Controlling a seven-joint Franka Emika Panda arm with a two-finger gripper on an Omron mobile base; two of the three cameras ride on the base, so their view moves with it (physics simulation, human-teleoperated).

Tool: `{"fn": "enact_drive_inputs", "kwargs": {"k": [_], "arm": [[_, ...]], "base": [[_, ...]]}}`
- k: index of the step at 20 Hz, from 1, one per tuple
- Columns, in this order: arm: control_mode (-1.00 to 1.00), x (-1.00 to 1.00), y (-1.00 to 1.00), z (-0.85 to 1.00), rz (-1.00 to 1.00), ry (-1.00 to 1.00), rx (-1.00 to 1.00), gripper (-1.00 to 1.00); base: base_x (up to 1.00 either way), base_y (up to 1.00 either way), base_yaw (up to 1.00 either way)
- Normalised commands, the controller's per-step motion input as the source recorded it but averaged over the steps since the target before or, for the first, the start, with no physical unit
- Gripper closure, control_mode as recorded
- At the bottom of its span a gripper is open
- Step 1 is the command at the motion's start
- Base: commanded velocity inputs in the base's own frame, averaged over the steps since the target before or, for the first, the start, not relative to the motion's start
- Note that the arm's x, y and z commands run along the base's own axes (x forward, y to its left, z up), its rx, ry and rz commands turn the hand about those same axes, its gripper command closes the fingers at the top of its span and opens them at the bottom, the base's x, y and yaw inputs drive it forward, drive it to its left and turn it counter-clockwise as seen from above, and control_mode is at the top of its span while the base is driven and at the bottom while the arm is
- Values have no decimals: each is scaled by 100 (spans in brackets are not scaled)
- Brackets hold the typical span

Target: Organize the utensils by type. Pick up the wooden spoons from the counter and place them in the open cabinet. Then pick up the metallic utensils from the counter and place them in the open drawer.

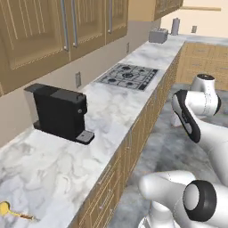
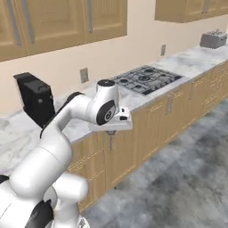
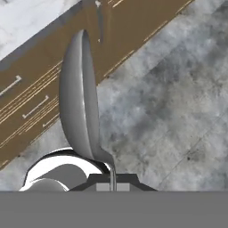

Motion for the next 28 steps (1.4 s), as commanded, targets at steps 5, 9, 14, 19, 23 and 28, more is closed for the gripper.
{"fn": "enact_drive_inputs", "kwargs": {"k": [5,9,14,19,23,28], "arm": [[100,0,0,0,0,0,0,100],[100,0,0,0,0,0,0,100],[100,0,0,0,0,0,0,100],[100,0,0,0,0,0,0,100],[100,0,0,0,0,0,0,100],[100,0,0,0,0,0,0,100]], "base": [[35,-20,-66],[35,-25,-46],[37,-33,-38],[24,-25,-72],[23,-22,-77],[24,-25,-71]]}}
